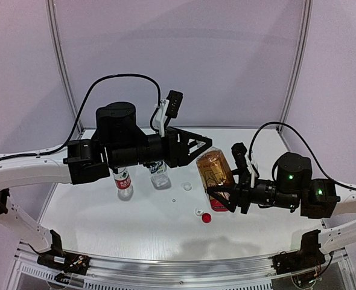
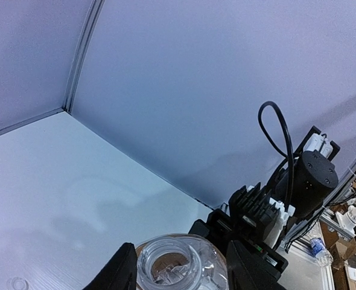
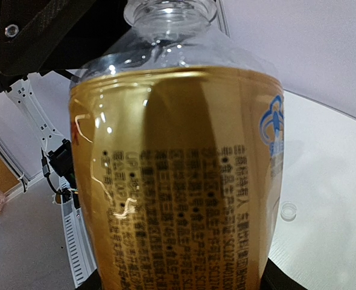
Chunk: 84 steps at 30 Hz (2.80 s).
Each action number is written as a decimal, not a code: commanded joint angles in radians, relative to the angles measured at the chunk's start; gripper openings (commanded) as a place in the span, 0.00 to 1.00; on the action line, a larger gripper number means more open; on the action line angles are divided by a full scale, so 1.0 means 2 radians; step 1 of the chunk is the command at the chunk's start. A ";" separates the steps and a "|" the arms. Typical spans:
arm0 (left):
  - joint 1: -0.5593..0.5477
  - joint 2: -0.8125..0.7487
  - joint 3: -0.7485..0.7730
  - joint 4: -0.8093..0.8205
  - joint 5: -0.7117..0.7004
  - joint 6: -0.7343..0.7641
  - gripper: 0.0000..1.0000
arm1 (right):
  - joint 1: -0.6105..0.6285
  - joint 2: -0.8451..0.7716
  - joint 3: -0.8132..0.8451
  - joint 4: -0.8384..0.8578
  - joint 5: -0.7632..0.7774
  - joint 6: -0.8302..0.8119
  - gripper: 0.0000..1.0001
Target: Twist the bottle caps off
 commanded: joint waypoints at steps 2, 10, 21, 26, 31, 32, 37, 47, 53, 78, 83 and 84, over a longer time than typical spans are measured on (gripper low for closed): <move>0.002 0.011 0.019 -0.003 0.010 -0.003 0.49 | -0.001 -0.001 0.010 0.008 -0.004 -0.005 0.00; 0.005 0.015 0.023 -0.007 0.012 -0.001 0.36 | -0.001 0.002 0.009 0.009 -0.003 -0.005 0.00; 0.008 0.017 0.024 -0.006 0.013 -0.003 0.08 | -0.001 0.000 0.009 0.009 -0.003 -0.006 0.28; 0.008 0.011 0.019 -0.006 0.004 -0.002 0.07 | -0.001 -0.001 0.008 0.009 -0.004 -0.006 0.62; 0.009 0.006 0.017 -0.011 -0.007 0.001 0.07 | -0.001 -0.002 0.008 0.008 -0.005 -0.006 0.86; 0.009 0.005 0.017 -0.013 -0.009 0.002 0.07 | -0.001 -0.002 0.008 0.008 -0.005 -0.006 0.90; 0.009 0.002 0.017 -0.020 -0.021 0.007 0.07 | -0.001 -0.003 0.007 0.008 -0.005 -0.006 0.99; 0.002 -0.029 0.008 -0.084 -0.099 0.049 0.06 | -0.001 -0.027 -0.002 0.005 0.025 -0.001 0.99; -0.020 -0.107 -0.022 -0.165 -0.251 0.085 0.07 | 0.000 -0.050 -0.014 0.010 0.051 0.003 0.99; -0.011 -0.168 -0.226 -0.095 -0.445 0.043 0.12 | -0.001 -0.025 -0.009 0.012 0.057 -0.002 0.99; -0.010 -0.114 -0.234 -0.056 -0.449 0.038 0.12 | -0.001 -0.027 -0.010 0.012 0.054 -0.002 0.99; -0.011 -0.107 -0.232 -0.051 -0.448 0.038 0.11 | -0.001 -0.027 -0.010 0.011 0.054 -0.002 0.99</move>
